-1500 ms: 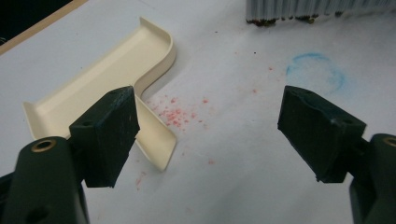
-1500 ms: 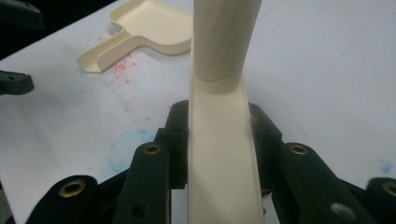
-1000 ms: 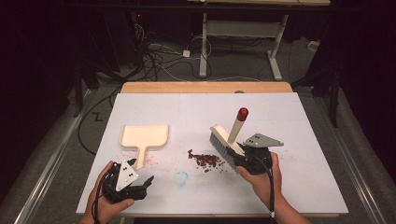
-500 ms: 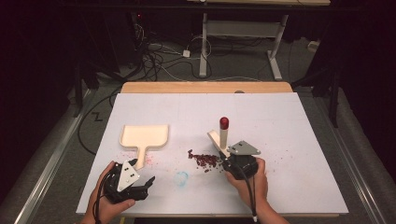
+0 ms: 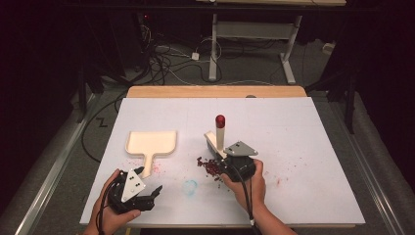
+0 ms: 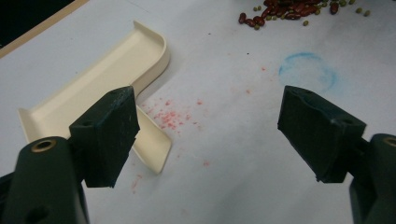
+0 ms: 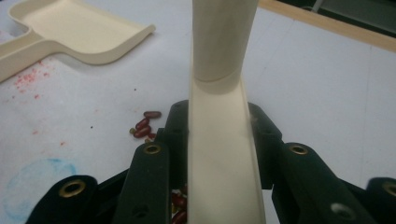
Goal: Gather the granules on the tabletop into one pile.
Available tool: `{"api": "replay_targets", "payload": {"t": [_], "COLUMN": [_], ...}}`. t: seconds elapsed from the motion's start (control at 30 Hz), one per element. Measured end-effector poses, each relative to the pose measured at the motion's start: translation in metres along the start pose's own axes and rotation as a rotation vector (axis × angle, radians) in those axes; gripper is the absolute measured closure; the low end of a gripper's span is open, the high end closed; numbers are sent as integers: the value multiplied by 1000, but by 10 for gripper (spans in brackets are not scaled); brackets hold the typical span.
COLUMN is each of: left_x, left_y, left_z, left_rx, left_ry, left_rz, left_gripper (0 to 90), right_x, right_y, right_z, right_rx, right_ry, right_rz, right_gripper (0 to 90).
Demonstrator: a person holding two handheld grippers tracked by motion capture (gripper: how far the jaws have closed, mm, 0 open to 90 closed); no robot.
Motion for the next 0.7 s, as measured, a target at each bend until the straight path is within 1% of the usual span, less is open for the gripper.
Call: {"api": "replay_targets", "payload": {"t": [0.03,0.07,0.13,0.23,0.27,0.3,0.33,0.37,0.4,0.43,0.47,0.5,0.57,0.6,0.63,0.67,0.7], "left_x": [0,0,0,0,0,1,1,1,1,1,1,1,1,1,1,1,0], "left_y": [0,0,0,0,0,0,-1,-1,-2,-2,-2,-2,-2,-2,-1,-1,-1], "left_z": [0,0,0,0,0,0,0,1,0,0,0,0,2,3,3,4,5], "left_rx": [-1,-1,-3,-5,-6,-8,-8,-8,-11,-11,-14,-18,-25,-29,-30,-34,-37], "left_ry": [1,0,-4,-7,-8,-8,-4,-7,-11,-10,-12,-15,-6,-3,14,21,27], "left_rz": [1,3,7,10,11,16,19,24,27,29,30,31,31,32,37,34,31], "left_gripper": [197,197,196,197,196,197,197,197,196,197,197,197,197,197,196,197,197], "right_x": [-1,-3,-6,-7,-6,-5,-3,-1,2,6,11,18,31,37,42,46,50], "right_y": [2,5,11,26,32,39,47,55,63,71,79,87,97,98,98,97,95], "right_z": [-2,-6,-15,-33,-40,-48,-54,-60,-64,-66,-67,-67,-61,-55,-49,-42,-36], "right_rx": [1,2,-20,-82,-130,-164,-183,-219,-272,-320,-393,-473,-602,-650,-685,-719,-767], "right_ry": [-9,-1,7,32,41,52,61,82,113,130,156,194,232,246,272,299,310], "right_rz": [-3,-12,-34,-66,-89,-103,-102,-106,-116,-112,-107,-116,-116,-103,-86,-73,-57], "right_gripper": [671,671,670,671,671,671,671,671,671,671,671,671,671,671,671,670,671]}}
Point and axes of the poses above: each handheld gripper's, and its own axes: y roughly backward along the jaws, x roughly out of its underside, z roughly to its left, the point moved 3 cm from there along -y, roughly forward along the jaws, and after that the axes turned 2 degrees about y, right-handed, at the moved point
